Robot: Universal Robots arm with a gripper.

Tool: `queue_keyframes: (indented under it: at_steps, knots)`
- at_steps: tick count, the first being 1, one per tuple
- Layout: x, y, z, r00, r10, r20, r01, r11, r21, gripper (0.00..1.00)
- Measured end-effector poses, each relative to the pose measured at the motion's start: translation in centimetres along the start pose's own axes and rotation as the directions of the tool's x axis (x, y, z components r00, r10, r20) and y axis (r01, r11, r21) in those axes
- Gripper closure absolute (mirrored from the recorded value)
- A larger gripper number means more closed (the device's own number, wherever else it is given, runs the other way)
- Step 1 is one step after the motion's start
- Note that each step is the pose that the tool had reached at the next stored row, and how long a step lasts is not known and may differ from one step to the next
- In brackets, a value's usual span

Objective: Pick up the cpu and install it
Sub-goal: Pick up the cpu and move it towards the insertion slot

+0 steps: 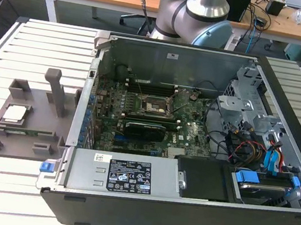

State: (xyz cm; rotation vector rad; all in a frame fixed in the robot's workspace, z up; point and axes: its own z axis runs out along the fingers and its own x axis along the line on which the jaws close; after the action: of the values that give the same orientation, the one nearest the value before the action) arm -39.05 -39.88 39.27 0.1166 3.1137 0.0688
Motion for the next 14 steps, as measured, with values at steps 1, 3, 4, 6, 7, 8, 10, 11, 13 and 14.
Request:
queue_keyframes:
  at_steps: [1, 3, 4, 6, 7, 8, 10, 11, 13, 14]
  knots:
    - [0.0, 0.0, 0.0, 1.0, 0.0, 0.0001, 0.0, 1.0, -0.0001, 0.89]
    - [0.01, 0.0, 0.0, 1.0, 0.0, 0.0, 0.0, 1.0, 0.0, 0.89]
    - [0.02, 0.0, 0.0, 1.0, 0.0, 0.0, 0.0, 1.0, 0.0, 0.83]
    - [0.02, 0.0, 0.0, 1.0, 0.0, 0.0, 0.0, 1.0, 0.0, 0.77]
    - [0.02, 0.0, 0.0, 1.0, 0.0, 0.0, 0.0, 1.0, 0.0, 0.77]
    - [0.02, 0.0, 0.0, 1.0, 0.0, 0.0, 0.0, 1.0, 0.0, 0.71]
    - [0.02, 0.0, 0.0, 1.0, 0.0, 0.0001, 0.0, 1.0, 0.0, 0.58]
    - [0.03, 0.0, 0.0, 1.0, 0.0, 0.0, 0.0, 1.0, 0.0, 0.52]
    - [0.03, 0.0, 0.0, 1.0, 0.0, 0.0, 0.0, 1.0, 0.0, 0.4]
    - [0.04, 0.0, 0.0, 1.0, 0.0, 0.0001, 0.0, 1.0, 0.0, 0.4]
